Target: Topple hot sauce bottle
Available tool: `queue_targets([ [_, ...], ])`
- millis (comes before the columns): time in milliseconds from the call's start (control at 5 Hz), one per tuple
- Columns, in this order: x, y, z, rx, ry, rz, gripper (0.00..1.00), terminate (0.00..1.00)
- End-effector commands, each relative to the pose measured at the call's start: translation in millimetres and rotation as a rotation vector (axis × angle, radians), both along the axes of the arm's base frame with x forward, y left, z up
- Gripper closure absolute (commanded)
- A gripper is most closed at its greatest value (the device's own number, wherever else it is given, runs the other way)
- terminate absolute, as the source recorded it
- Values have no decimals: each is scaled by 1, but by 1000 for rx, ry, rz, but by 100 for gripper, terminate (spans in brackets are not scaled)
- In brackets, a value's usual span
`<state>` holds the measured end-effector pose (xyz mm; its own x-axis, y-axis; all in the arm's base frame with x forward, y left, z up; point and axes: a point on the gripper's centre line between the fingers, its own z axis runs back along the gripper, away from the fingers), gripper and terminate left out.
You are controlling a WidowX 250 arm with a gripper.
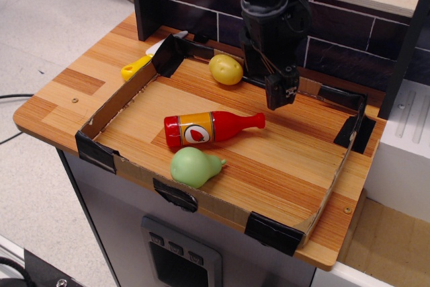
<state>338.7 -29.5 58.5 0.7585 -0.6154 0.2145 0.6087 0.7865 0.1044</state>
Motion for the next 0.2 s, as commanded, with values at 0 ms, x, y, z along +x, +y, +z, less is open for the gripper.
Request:
queue_targets([
  [0,13,-1,28,-3,-75,5,0,100],
])
